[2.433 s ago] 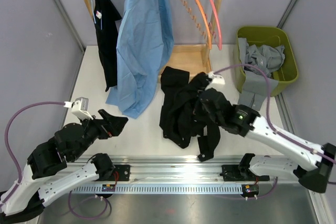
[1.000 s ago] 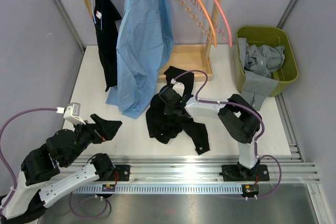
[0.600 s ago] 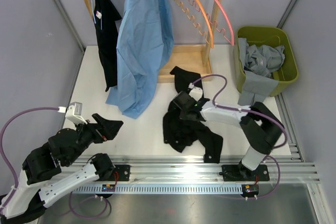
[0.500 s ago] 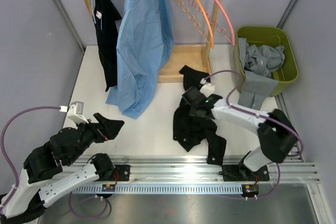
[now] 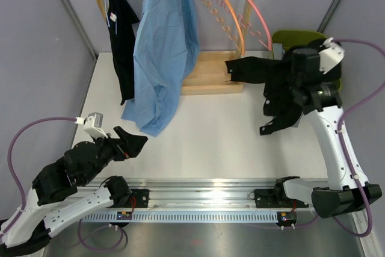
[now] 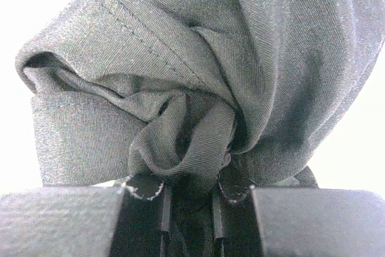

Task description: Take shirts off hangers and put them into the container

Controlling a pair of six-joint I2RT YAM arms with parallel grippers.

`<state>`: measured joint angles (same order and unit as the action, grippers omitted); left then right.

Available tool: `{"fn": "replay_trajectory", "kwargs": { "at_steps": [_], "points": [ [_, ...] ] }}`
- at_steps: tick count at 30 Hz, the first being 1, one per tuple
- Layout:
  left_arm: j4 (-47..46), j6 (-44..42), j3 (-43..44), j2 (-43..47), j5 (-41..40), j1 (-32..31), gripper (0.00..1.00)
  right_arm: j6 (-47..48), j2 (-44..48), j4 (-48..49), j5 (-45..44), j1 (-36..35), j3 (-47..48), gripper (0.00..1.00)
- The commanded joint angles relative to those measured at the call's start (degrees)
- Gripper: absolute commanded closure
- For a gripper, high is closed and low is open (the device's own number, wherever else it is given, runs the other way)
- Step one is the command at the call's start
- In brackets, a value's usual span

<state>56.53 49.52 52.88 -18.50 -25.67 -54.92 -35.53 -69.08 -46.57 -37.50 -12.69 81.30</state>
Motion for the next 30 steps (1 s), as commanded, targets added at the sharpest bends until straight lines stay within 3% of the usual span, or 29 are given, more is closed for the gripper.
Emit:
{"fn": "replay_trajectory", "kwargs": {
  "at_steps": [1,5,11,17,22,26,28,30],
  "points": [
    [-3.62,-0.82,1.17,-1.53,0.97,-0.19,0.01,9.85,-0.52,4.89,-2.67,4.59,11.75,1.0],
    [-3.97,-0.82,1.52,-1.8,1.06,-0.1,0.01,14.78,-6.41,11.66,-1.62,9.77,24.66,1.0],
    [-2.66,-0.47,1.87,-0.93,0.62,-0.19,0.01,19.26,-20.03,12.98,2.34,15.06,46.81,1.0],
    [-1.6,-0.04,1.52,0.04,0.09,-0.19,0.01,17.25,-27.5,17.56,8.04,19.37,55.0,1.0],
    [-1.86,-0.12,0.56,0.05,0.01,-0.19,0.01,15.32,-31.98,24.32,9.45,21.21,51.6,1.0],
    [-2.22,-0.03,-0.23,-0.22,-0.26,-0.19,0.01,12.59,-40.42,15.56,12.53,21.92,54.5,1.0],
    [-2.22,-0.04,-0.59,-0.13,-0.61,-0.19,0.01,10.67,-42.45,13.18,14.29,21.92,51.35,1.0],
    [-2.3,-0.3,-0.67,-0.04,-0.78,-0.19,0.01,8.2,-42.63,14.39,16.04,21.92,41.52,1.0]
  ]
}}
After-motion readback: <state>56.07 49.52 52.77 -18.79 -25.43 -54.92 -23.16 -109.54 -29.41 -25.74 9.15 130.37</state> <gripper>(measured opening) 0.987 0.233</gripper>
